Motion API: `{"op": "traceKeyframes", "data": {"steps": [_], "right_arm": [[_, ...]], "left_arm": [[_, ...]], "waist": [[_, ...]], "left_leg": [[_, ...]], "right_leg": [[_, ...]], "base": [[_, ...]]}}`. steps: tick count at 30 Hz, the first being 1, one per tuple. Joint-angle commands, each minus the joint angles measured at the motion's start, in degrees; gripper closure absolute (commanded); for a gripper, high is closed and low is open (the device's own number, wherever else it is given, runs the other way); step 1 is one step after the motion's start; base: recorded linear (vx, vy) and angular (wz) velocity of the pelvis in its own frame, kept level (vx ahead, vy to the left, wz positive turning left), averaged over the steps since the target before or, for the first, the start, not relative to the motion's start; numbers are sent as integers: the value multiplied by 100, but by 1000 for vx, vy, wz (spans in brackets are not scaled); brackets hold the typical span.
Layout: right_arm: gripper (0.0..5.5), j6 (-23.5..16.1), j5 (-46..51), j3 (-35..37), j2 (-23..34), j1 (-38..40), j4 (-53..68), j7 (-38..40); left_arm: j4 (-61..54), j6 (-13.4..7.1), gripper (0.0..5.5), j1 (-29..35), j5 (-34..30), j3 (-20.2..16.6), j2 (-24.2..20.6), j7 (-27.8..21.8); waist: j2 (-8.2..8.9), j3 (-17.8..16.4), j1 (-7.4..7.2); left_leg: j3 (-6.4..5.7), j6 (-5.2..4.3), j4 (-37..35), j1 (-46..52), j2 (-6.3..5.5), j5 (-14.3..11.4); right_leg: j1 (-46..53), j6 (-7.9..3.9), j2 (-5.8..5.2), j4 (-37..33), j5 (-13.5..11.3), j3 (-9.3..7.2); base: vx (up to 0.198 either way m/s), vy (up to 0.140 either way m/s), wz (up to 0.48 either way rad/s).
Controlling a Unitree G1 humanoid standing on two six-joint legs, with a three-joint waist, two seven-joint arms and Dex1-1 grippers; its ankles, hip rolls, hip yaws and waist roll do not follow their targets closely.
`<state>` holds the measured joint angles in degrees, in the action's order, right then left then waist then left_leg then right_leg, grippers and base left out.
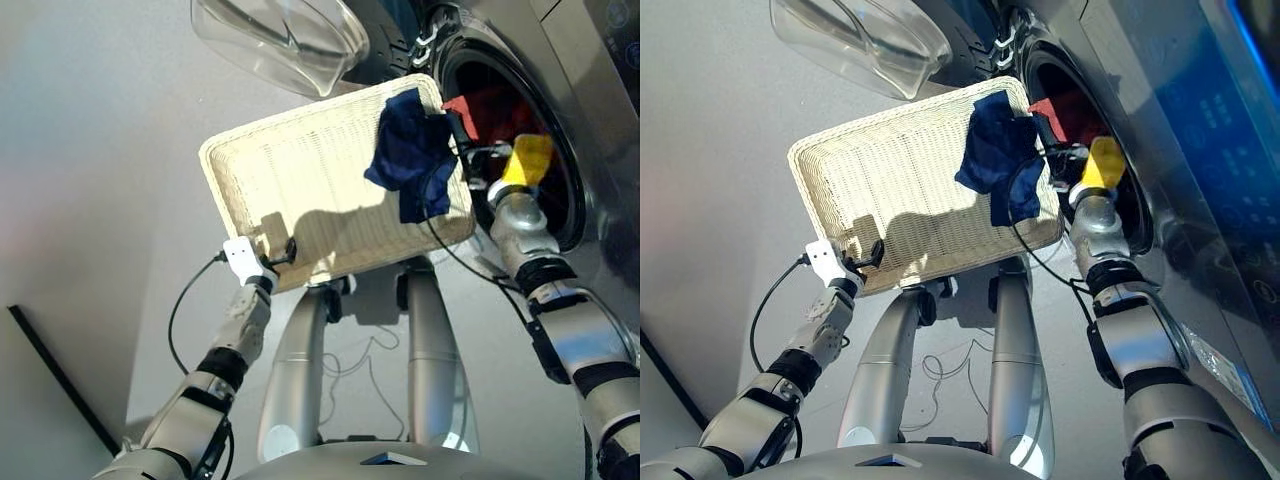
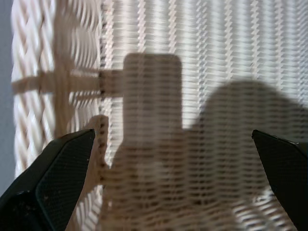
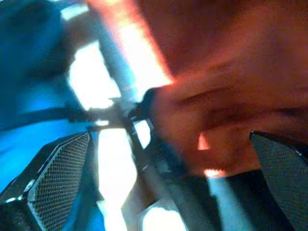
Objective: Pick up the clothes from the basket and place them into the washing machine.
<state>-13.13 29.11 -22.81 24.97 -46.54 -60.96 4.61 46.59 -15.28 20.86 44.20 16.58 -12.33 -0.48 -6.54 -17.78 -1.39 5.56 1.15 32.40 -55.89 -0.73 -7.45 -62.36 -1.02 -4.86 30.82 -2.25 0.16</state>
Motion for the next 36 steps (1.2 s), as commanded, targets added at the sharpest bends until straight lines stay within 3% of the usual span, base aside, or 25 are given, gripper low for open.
{"op": "traceKeyframes", "data": {"steps": [1,10,16,22,23,25,36], "right_arm": [[0,28,-504,-482,-92,38,209,-434],[0,176,-626,-664,-525,-144,-203,-587],[0,307,-792,-451,-507,-768,-872,-171],[0,393,-612,-230,-347,-1289,-1209,-18],[45,400,-600,-218,-332,-1359,-1256,0],[550,373,-485,-197,-376,-1458,-1181,22],[550,-87,952,228,-703,-811,-122,-57]], "left_arm": [[222,-73,0,78,-203,-231,-79,-104],[481,-57,0,266,-225,-272,-7,-51],[542,-64,0,528,-135,-259,-27,142],[422,-101,0,630,-7,-256,-81,252],[392,-95,0,611,-2,-240,-84,254],[330,-76,0,547,26,-217,-85,249],[147,-132,0,366,108,-207,10,247]], "waist": [[-69,220,134],[-89,167,293],[-231,-17,425],[-366,-88,519],[-383,-88,533],[-397,-67,558],[-354,72,403]], "left_leg": [[-187,-149,-328,94,70,210],[-287,-134,-387,4,8,275],[-355,-106,-151,-326,-43,240],[-346,-99,117,-618,-76,190],[-338,-98,132,-636,-80,181],[-316,-86,165,-641,-81,163],[-183,-88,-150,-236,-70,139]], "right_leg": [[454,-195,123,-200,219,-297],[410,-203,70,-177,258,-355],[63,-177,13,204,413,-353],[-248,-167,-45,546,493,-329],[-268,-168,-50,569,505,-329],[-296,-161,-55,578,499,-335],[27,-187,4,283,434,-273]], "base": [[0,0,0],[1,-1,20],[0,0,0],[0,0,0],[0,0,0],[0,0,0],[5,3,3]]}}
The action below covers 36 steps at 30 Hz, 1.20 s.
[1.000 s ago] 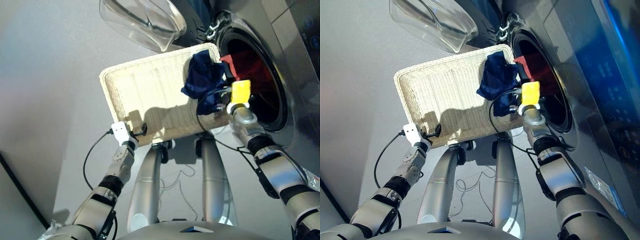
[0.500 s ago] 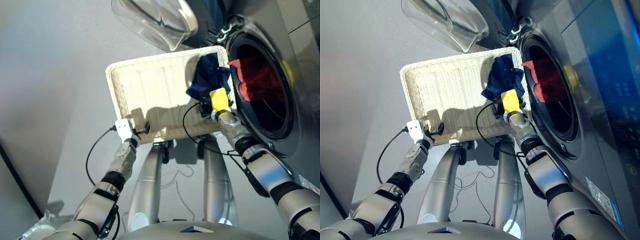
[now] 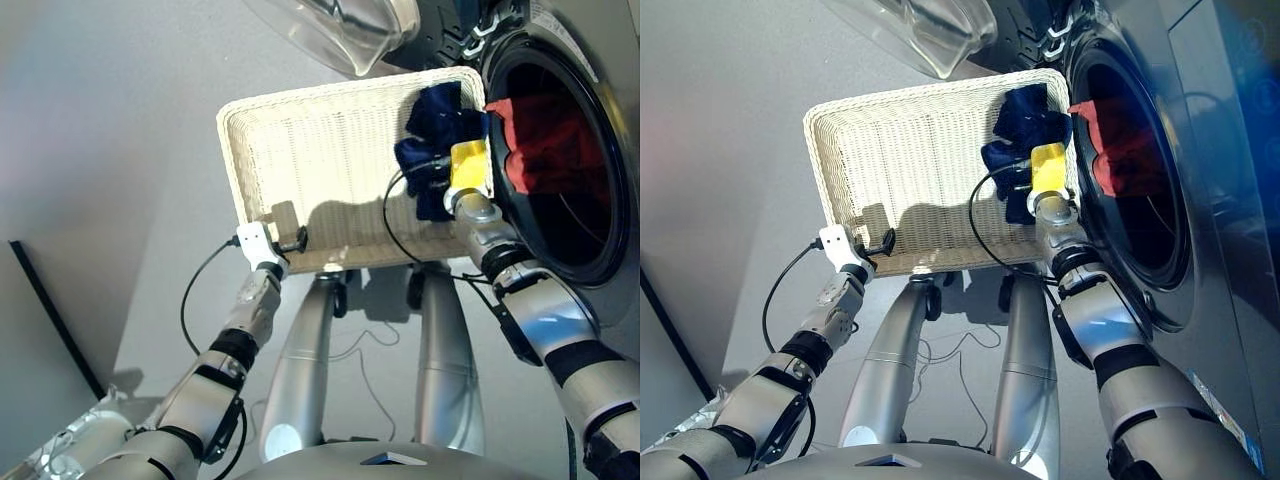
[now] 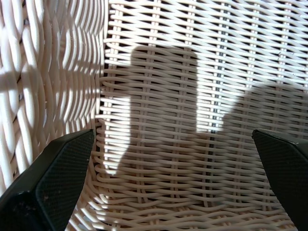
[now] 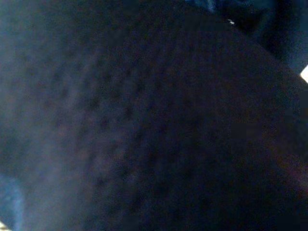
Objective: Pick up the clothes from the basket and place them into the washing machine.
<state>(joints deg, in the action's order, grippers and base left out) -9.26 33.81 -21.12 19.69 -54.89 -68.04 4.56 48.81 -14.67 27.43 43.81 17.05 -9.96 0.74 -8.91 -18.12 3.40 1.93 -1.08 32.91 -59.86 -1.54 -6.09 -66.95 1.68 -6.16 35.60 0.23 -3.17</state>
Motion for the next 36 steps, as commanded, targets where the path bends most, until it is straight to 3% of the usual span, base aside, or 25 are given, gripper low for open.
{"op": "traceKeyframes", "data": {"steps": [1,10,17,21,25,27,36], "right_arm": [[550,-557,638,154,-176,138,746,-51],[550,-1534,2178,1721,-34,640,2067,74],[550,-2538,1909,3003,688,286,2887,1274],[550,-2714,1676,3406,1052,-52,2615,2041],[550,-2521,1340,3307,1106,86,2507,2163],[0,-2395,1410,3158,1039,143,2328,1990],[0,-1412,1303,1710,555,714,1767,614]], "left_arm": [[-101,-191,0,-314,163,-246,-207,118],[-423,-287,0,-684,193,-254,-183,-51],[-515,-339,0,-954,209,-279,-197,-117],[-539,-354,0,-1058,173,-170,-237,-92],[-565,-364,0,-1104,110,-164,-247,-67],[-585,-374,0,-1125,131,-160,-237,-60],[-656,-292,0,-1164,67,-318,-346,-106]], "waist": [[-121,108,-102],[-292,146,-227],[-480,171,-235],[-564,244,-189],[-551,286,-207],[-528,292,-211],[-347,316,-233]], "left_leg": [[190,138,-244,208,8,6],[303,129,-482,524,-8,-13],[384,193,-402,526,-25,-106],[384,228,-318,503,-46,-172],[403,236,-335,545,-32,-187],[411,233,-330,543,-24,-183],[401,183,-362,543,38,-93]], "right_leg": [[527,-462,137,-238,173,64],[721,-518,152,-420,157,224],[660,-577,174,-399,163,385],[622,-598,153,-344,180,431],[648,-601,156,-374,158,452],[664,-588,155,-375,145,444],[786,-519,179,-521,29,326]], "base": [[0,0,0],[3,18,-37],[2,38,-143],[0,0,0],[0,0,0],[0,0,0],[0,0,0]]}}
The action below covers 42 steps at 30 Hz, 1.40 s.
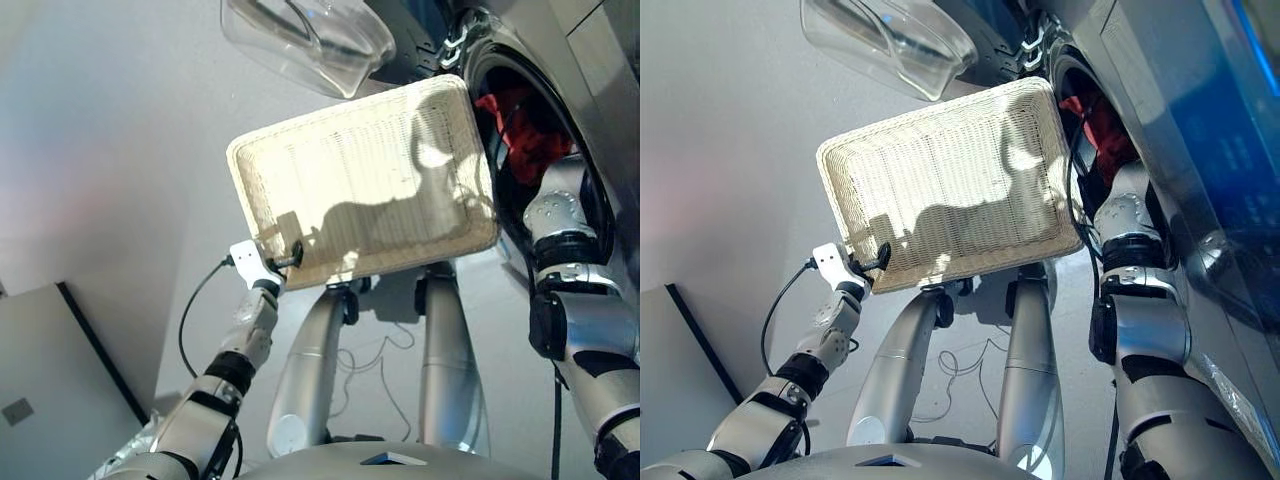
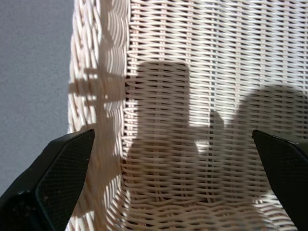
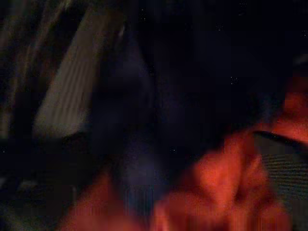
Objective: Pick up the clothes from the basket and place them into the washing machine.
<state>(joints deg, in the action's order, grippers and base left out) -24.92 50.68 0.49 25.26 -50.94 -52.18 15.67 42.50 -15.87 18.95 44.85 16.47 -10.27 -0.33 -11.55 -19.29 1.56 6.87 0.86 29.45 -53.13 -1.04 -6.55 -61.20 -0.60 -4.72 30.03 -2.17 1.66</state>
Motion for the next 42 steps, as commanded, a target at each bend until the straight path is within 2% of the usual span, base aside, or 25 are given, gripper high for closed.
{"op": "traceKeyframes", "data": {"steps": [1,8,14,22,23,24,31,36,42], "right_arm": [[0,229,-421,-565,-34,383,207,-587],[0,682,-1009,-1321,-289,874,64,-1082],[0,915,-1404,-1672,-593,1491,-193,-1346],[0,1133,-1883,-1710,-1017,2641,-713,-1491],[0,1152,-1905,-1686,-1090,2773,-778,-1475],[0,1177,-1961,-1676,-1139,2886,-849,-1500],[0,1321,-2228,-1389,-1349,3862,-1412,-1597],[0,1457,-2504,-1232,-1478,4400,-1766,-1668],[0,1585,-2993,-1155,-1514,4854,-2071,-1756]], "left_arm": [[-27,-165,0,-343,-51,-293,-332,-6],[285,-119,0,-376,-161,-462,-294,-62],[824,-37,0,-401,-417,-560,-171,-95],[1481,8,0,-594,-1374,-604,-117,67],[1590,8,0,-616,-1500,-614,-114,96],[1684,20,0,-636,-1630,-616,-114,120],[2342,170,0,-983,-2234,-790,-82,93],[2622,219,0,-1202,-2603,-937,-120,95],[2801,302,0,-1495,-2978,-1042,-115,48]], "waist": [[-50,435,-58],[220,492,-80],[507,528,-93],[882,601,-111],[930,601,-124],[994,610,-155],[1191,824,-221],[1269,1059,-250],[1321,1405,-289]], "left_leg": [[-102,-18,-11,-132,-5,-34],[-206,-56,-153,45,10,87],[-330,-103,-613,697,-44,245],[-474,-166,-1296,1894,-94,419],[-475,-169,-1378,2057,-93,426],[-458,-148,-1484,2141,-115,607],[-470,-214,-2284,3368,-128,782],[-373,-243,-2748,4124,-101,867],[-234,-261,-3119,4828,-55,869]], "right_leg": [[227,-287,40,25,263,-175],[512,-276,20,-207,171,-315],[1238,-325,-46,-727,25,-486],[2552,-427,-102,-1488,-98,-702],[2735,-435,-94,-1568,-110,-701],[2847,-412,-125,-1695,-255,-746],[4065,-516,-83,-2338,-310,-870],[4767,-593,4,-2698,-344,-881],[5387,-631,74,-2996,-344,-843]], "base": [[0,0,0],[0,0,0],[0,0,0],[39,-1,45],[0,0,0],[0,0,0],[67,39,-22],[71,46,-53],[74,25,-49]]}}
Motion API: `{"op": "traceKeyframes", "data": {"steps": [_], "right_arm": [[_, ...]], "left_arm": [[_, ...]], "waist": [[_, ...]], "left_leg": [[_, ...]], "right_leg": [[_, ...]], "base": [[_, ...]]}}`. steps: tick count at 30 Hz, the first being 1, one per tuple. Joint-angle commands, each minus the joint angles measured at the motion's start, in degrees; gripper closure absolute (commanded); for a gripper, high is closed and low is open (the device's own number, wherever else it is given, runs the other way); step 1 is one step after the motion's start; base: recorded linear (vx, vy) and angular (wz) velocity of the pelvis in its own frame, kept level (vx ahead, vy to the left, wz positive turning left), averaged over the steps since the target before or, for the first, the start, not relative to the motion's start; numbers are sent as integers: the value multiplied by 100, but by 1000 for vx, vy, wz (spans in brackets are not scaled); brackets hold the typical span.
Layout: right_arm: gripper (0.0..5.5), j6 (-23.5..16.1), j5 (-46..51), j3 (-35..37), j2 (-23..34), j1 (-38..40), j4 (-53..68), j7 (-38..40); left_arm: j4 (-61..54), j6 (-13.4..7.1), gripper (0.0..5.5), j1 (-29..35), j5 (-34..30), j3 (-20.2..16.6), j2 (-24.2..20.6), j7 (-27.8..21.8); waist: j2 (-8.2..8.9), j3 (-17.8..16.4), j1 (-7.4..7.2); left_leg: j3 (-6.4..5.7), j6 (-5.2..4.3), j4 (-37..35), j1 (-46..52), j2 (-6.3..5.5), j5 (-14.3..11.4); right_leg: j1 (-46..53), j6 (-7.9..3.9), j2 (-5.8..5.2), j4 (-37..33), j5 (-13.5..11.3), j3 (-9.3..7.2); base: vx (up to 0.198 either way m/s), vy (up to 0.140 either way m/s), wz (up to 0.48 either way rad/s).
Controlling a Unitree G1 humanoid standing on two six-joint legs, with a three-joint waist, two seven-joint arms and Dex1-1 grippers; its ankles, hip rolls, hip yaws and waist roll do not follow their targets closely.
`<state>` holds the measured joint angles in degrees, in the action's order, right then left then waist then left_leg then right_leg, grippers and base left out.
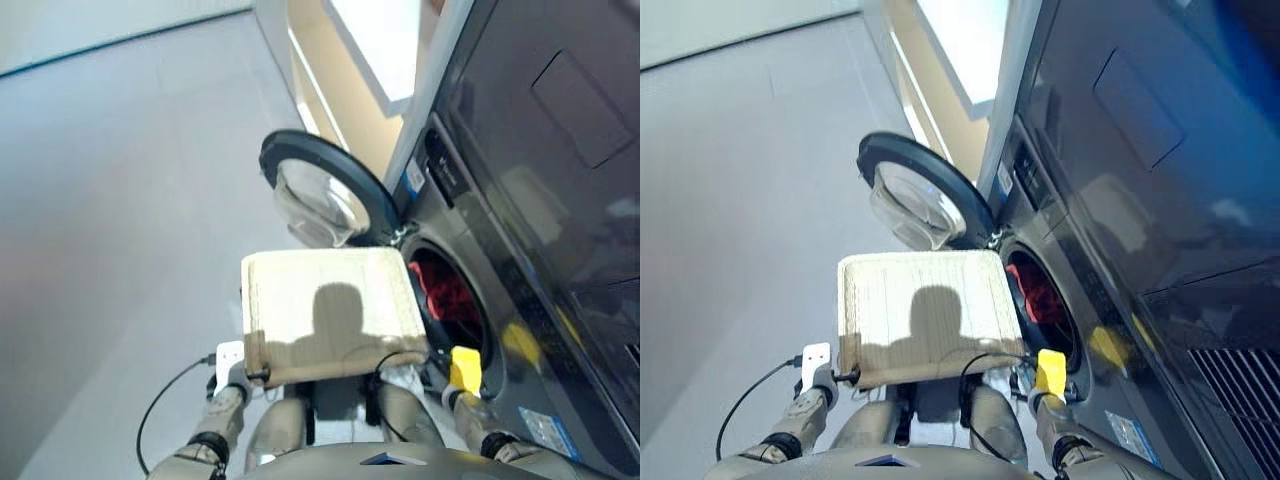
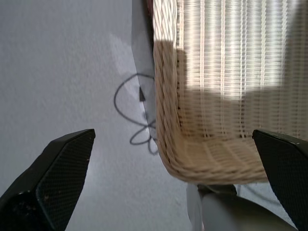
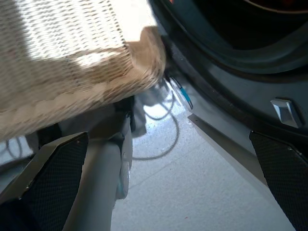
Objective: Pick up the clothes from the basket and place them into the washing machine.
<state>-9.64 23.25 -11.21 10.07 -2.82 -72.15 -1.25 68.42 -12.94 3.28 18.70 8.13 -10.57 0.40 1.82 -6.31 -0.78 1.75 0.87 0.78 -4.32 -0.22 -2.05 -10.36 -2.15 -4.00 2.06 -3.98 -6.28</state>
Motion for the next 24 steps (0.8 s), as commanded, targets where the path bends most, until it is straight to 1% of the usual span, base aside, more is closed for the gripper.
{"op": "traceKeyframes", "data": {"steps": [1,2,3,4,6,11,15,20,24], "right_arm": [[0,104,-402,31,-6,172,-205,-86],[0,120,-430,76,-9,237,-257,-106],[0,120,-430,76,-9,238,-257,-106],[0,161,-426,167,-9,323,-380,-156],[0,192,-498,199,-17,376,-496,-180],[0,242,-553,242,-9,420,-594,-241],[0,284,-638,223,-18,399,-656,-263],[0,280,-648,118,-65,324,-593,-262],[0,277,-696,34,-87,296,-547,-270]], "left_arm": [[253,20,0,-21,-496,-224,-74,-37],[254,19,0,-71,-562,-222,-62,-45],[254,20,0,-72,-562,-222,-62,-45],[277,24,0,-152,-575,-257,-46,-84],[298,43,0,-214,-552,-292,-23,-122],[348,90,0,-283,-514,-328,33,-219],[457,165,0,-332,-476,-307,81,-374],[459,181,0,-374,-539,-216,109,-410],[504,215,0,-375,-556,-201,121,-420]], "waist": [[-13,248,-59],[-11,314,-68],[-11,310,-66],[-11,425,-75],[-20,500,-72],[-44,597,-93],[-65,657,-97],[-79,702,-69],[-85,710,-53]], "left_leg": [[312,-265,-406,182,-129,427],[327,-271,-480,272,-122,438],[329,-271,-486,281,-121,440],[359,-269,-565,401,-123,437],[372,-268,-578,485,-124,422],[391,-260,-578,647,-131,392],[379,-250,-578,761,-134,359],[352,-226,-578,818,-136,347],[340,-218,-578,870,-134,343]], "right_leg": [[513,-487,18,-320,-165,-30],[590,-492,27,-372,-171,-8],[597,-492,28,-375,-171,-6],[701,-509,33,-443,-171,10],[795,-513,30,-460,-163,12],[975,-517,25,-436,-116,18],[1073,-517,10,-416,-83,7],[1129,-512,21,-411,-74,52],[1172,-512,25,-393,-53,52]], "base": [[97,22,-76],[80,18,-104],[0,0,0],[0,0,0],[0,0,0],[0,0,0],[0,0,0],[0,0,0],[0,0,0]]}}
